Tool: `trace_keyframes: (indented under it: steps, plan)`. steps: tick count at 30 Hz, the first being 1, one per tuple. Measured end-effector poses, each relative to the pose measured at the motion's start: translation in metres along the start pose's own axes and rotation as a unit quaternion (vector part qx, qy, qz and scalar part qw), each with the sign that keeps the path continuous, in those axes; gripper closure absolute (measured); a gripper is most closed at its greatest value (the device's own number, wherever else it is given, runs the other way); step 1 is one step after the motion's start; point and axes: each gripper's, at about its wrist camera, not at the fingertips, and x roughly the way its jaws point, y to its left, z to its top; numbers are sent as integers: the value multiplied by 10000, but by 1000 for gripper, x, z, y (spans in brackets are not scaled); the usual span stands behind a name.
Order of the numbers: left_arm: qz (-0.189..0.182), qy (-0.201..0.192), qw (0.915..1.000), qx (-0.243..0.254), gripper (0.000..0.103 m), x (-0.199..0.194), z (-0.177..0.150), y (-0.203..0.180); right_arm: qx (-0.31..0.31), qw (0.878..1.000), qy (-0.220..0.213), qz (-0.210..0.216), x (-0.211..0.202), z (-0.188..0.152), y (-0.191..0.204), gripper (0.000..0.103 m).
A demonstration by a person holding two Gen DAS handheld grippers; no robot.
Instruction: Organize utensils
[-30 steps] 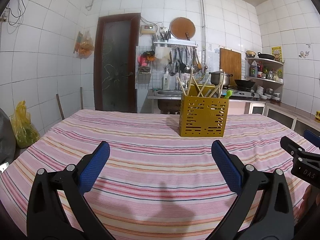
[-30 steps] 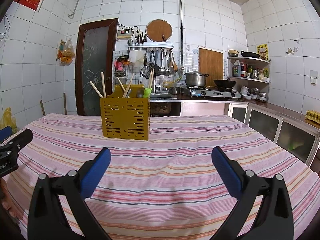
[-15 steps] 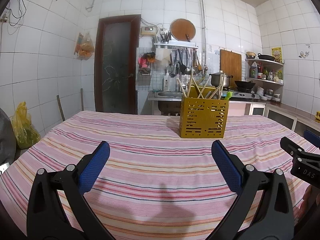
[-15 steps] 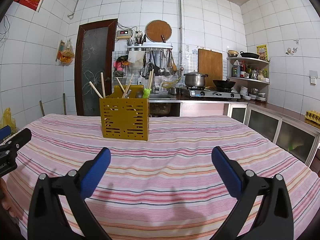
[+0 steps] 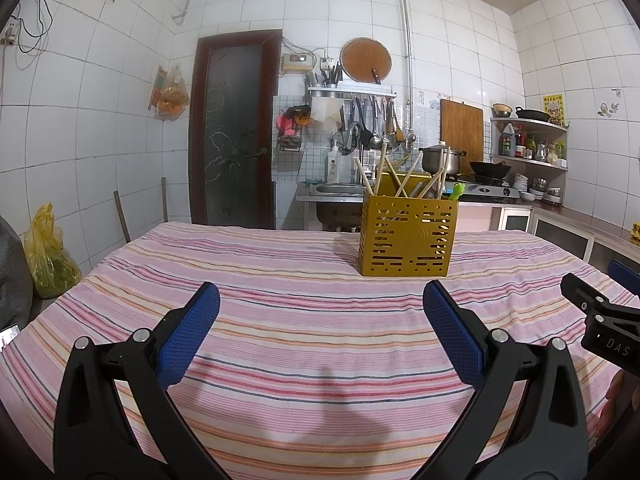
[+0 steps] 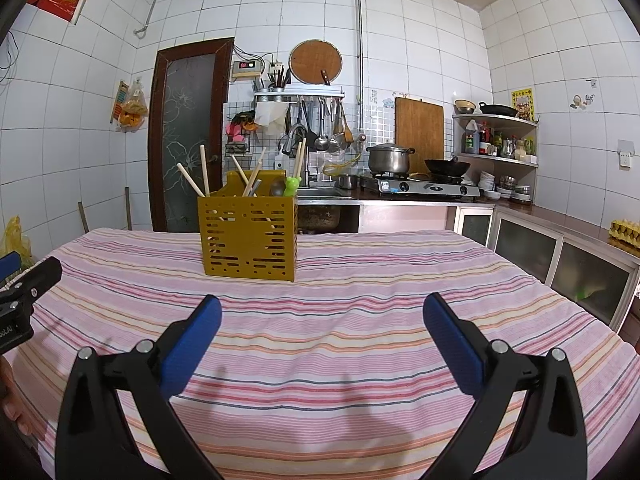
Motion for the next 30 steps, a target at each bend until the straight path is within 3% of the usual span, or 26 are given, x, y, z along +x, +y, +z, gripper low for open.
trace_keyframes:
  steps: [30]
  plan:
    - [21, -16, 10000, 2, 5, -1, -1, 0, 52, 10000, 20, -46, 3, 1, 0, 5]
